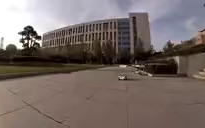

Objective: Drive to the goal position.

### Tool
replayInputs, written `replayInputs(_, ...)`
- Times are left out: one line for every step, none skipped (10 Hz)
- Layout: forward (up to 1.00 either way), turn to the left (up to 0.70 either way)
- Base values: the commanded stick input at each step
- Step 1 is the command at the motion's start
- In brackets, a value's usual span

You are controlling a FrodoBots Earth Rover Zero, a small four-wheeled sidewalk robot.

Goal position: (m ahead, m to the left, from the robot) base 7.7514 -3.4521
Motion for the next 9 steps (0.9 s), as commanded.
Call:
replayInputs(0.7,0.0)
replayInputs(0.7,0.0)
replayInputs(0.7,0.0)
replayInputs(0.7,0.0)
replayInputs(0.7,0.0)
replayInputs(0.7,0.0)
replayInputs(0.7,0.0)
replayInputs(0.7,0.0)
replayInputs(0.7,0.0)
